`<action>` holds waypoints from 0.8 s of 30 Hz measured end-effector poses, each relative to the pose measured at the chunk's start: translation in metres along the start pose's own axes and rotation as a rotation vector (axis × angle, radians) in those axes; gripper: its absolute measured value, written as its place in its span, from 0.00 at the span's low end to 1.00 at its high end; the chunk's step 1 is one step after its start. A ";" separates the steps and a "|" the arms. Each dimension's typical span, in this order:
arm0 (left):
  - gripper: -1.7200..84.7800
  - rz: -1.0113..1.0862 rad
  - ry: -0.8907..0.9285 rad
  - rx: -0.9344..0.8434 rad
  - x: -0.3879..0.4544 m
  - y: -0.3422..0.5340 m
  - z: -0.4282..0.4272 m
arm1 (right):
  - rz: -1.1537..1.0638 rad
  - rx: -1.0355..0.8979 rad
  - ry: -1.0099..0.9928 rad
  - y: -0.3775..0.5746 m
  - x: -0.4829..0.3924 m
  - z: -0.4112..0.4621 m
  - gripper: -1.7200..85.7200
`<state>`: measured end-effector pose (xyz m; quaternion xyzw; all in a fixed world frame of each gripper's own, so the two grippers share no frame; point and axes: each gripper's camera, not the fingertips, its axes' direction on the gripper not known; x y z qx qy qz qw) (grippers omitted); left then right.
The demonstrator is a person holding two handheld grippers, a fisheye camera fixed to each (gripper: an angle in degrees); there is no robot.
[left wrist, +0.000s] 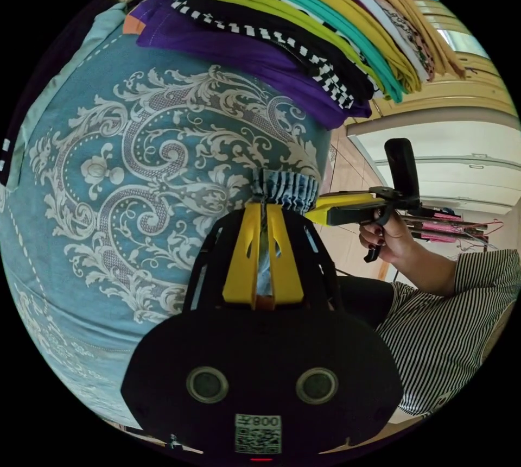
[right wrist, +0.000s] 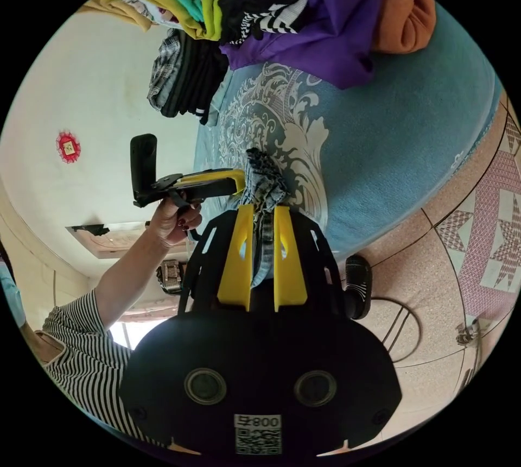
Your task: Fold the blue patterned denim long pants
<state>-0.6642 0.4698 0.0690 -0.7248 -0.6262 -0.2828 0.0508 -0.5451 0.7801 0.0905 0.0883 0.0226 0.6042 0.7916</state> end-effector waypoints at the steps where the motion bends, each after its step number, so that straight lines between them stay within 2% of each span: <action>1: 0.05 -0.004 0.004 0.007 -0.001 0.001 -0.002 | 0.000 -0.004 -0.015 0.000 0.000 -0.001 0.09; 8: 0.04 0.071 -0.060 0.047 0.010 0.017 -0.028 | -0.077 0.011 -0.064 0.012 -0.037 -0.010 0.07; 13: 0.04 0.105 -0.080 0.116 0.013 0.050 -0.048 | -0.185 0.040 -0.124 0.032 -0.097 -0.009 0.07; 24: 0.03 0.148 -0.130 0.352 0.002 0.200 -0.062 | -0.459 0.006 -0.152 0.094 -0.262 0.053 0.07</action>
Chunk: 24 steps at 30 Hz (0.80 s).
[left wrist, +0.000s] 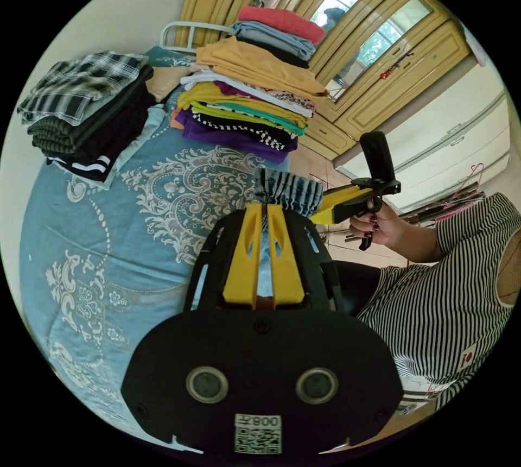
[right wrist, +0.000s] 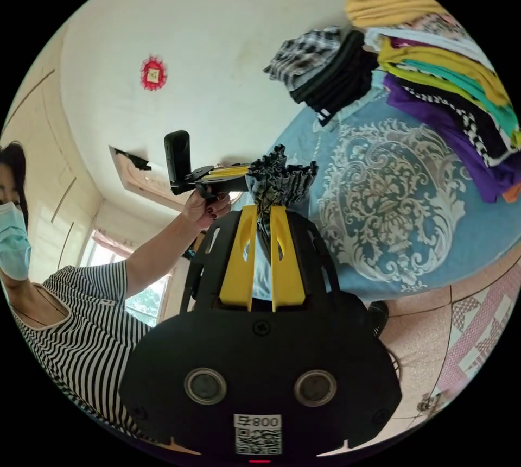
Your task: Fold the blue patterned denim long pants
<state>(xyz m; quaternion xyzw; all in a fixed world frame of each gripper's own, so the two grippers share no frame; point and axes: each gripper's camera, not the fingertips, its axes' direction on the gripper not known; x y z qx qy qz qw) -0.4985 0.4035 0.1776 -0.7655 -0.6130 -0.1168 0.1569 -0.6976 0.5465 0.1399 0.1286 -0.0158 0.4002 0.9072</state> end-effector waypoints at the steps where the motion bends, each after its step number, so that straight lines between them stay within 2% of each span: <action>1: 0.03 -0.003 -0.002 0.014 0.000 0.011 -0.003 | -0.029 -0.017 -0.007 0.000 -0.020 0.017 0.07; 8: 0.04 -0.096 -0.013 0.176 -0.014 0.165 -0.026 | -0.200 -0.171 -0.024 0.007 -0.130 0.137 0.07; 15: 0.05 -0.289 0.014 0.253 -0.043 0.331 0.002 | -0.279 -0.402 -0.030 0.034 -0.202 0.310 0.07; 20: 0.04 -0.455 0.041 0.263 -0.064 0.426 0.045 | -0.294 -0.548 0.018 0.059 -0.222 0.422 0.07; 24: 0.03 -0.619 -0.010 0.178 -0.075 0.494 0.090 | -0.311 -0.676 0.081 0.085 -0.227 0.516 0.08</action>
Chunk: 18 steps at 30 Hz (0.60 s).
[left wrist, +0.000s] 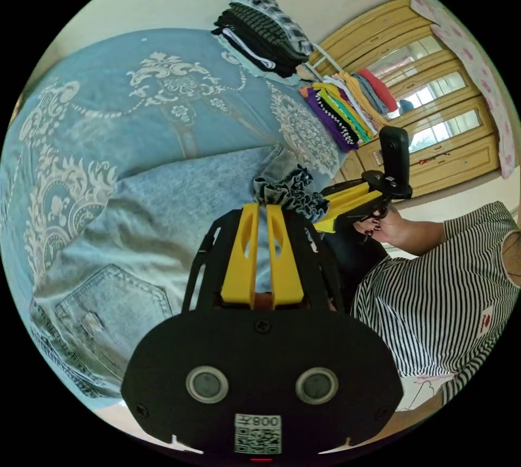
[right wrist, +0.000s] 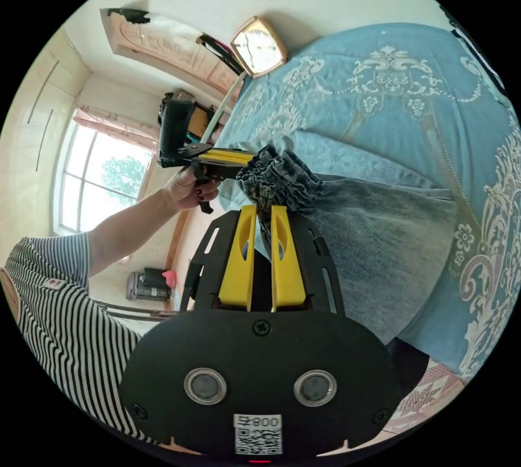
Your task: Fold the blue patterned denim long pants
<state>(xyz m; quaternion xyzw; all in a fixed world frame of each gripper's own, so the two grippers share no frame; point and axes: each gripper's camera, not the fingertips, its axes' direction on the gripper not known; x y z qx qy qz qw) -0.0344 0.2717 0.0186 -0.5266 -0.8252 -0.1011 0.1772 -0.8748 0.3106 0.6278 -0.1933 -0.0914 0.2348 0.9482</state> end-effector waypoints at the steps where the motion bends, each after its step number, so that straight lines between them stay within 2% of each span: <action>1: 0.03 -0.026 -0.013 -0.008 -0.007 0.008 0.004 | 0.003 -0.039 0.020 -0.010 0.000 0.026 0.08; 4: 0.03 -0.207 -0.065 -0.034 -0.040 0.048 0.022 | 0.011 -0.167 0.060 -0.030 0.000 0.088 0.09; 6: 0.02 -0.301 -0.033 0.052 -0.055 0.082 0.026 | 0.012 -0.206 0.052 -0.037 -0.005 0.113 0.08; 11: 0.02 -0.270 0.032 0.212 -0.039 0.122 0.040 | -0.024 -0.221 0.002 -0.049 -0.028 0.138 0.06; 13: 0.02 -0.242 0.047 0.182 -0.030 0.125 0.059 | -0.035 -0.232 -0.015 -0.052 -0.038 0.143 0.04; 16: 0.02 -0.239 -0.087 0.044 -0.026 0.133 0.097 | -0.053 -0.160 -0.013 -0.055 -0.049 0.128 0.03; 18: 0.02 -0.267 -0.067 0.087 -0.029 0.147 0.106 | -0.036 -0.131 0.031 -0.060 -0.048 0.123 0.02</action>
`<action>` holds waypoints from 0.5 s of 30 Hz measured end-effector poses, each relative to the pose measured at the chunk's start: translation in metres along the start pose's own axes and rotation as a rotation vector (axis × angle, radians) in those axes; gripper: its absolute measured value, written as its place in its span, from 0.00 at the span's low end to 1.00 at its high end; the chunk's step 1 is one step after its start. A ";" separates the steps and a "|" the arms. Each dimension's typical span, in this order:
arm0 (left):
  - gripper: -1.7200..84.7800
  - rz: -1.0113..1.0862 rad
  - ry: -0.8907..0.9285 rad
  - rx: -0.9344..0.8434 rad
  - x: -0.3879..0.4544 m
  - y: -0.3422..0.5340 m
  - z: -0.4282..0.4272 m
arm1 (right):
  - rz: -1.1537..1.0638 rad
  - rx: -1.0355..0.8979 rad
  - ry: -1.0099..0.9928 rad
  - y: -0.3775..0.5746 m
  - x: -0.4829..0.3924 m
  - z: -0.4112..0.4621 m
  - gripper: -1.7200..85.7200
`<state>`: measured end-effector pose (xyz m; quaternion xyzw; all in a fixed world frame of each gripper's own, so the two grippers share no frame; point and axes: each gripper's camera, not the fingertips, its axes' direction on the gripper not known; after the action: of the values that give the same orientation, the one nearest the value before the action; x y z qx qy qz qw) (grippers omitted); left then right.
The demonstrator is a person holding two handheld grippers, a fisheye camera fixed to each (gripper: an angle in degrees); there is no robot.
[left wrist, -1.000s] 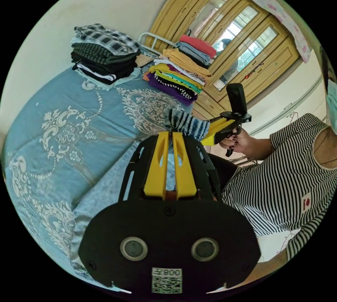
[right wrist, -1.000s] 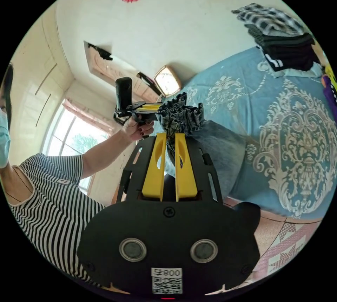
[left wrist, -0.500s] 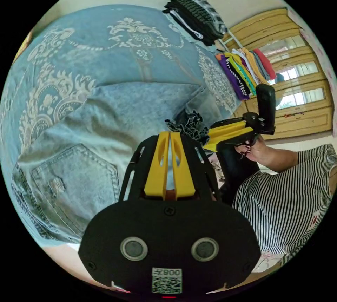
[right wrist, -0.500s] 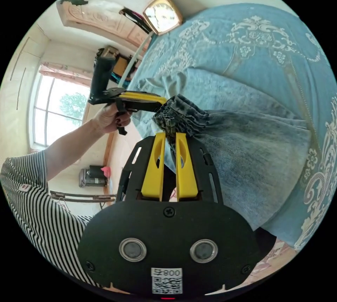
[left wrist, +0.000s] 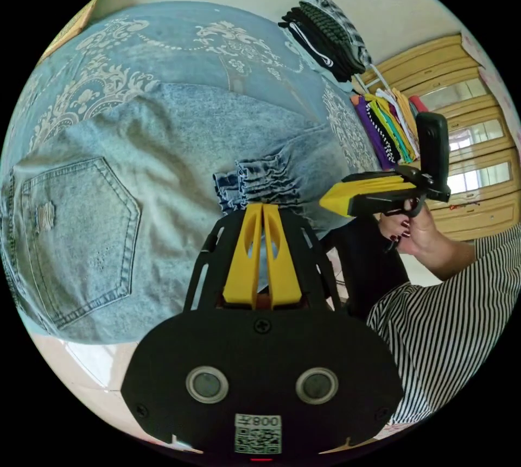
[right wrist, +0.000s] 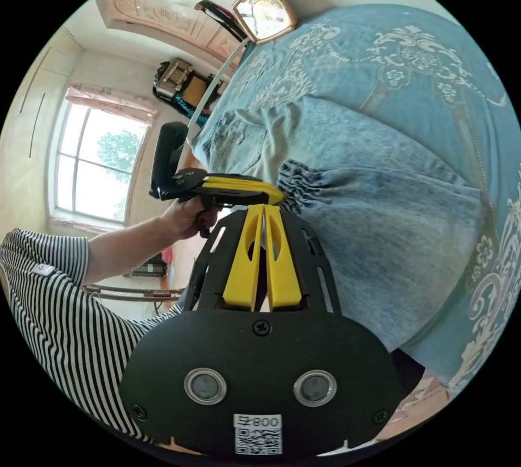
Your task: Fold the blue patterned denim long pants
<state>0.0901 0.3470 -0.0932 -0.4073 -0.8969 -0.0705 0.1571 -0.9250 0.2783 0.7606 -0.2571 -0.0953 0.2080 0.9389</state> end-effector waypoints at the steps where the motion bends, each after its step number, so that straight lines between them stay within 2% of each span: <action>1: 0.02 -0.016 0.010 0.003 -0.002 0.002 0.000 | 0.010 0.003 0.028 -0.004 0.003 0.001 0.02; 5: 0.02 -0.016 -0.077 0.024 0.005 0.020 0.004 | 0.035 -0.068 0.163 -0.016 0.012 0.034 0.02; 6: 0.02 -0.031 -0.079 0.012 0.004 0.023 0.009 | 0.020 -0.140 0.208 -0.020 0.013 0.058 0.02; 9: 0.02 -0.057 -0.092 0.006 0.006 0.028 0.016 | -0.039 -0.117 0.266 -0.018 0.003 0.072 0.02; 12: 0.02 -0.041 -0.139 0.022 0.021 0.032 0.011 | -0.020 -0.168 0.234 -0.021 0.002 0.065 0.02; 15: 0.02 0.009 -0.093 0.090 0.042 0.040 0.005 | -0.011 -0.092 0.211 0.000 0.001 0.023 0.02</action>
<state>0.0932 0.4043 -0.0835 -0.4067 -0.9037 -0.0106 0.1335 -0.9308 0.2885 0.7800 -0.3196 -0.0069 0.1703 0.9321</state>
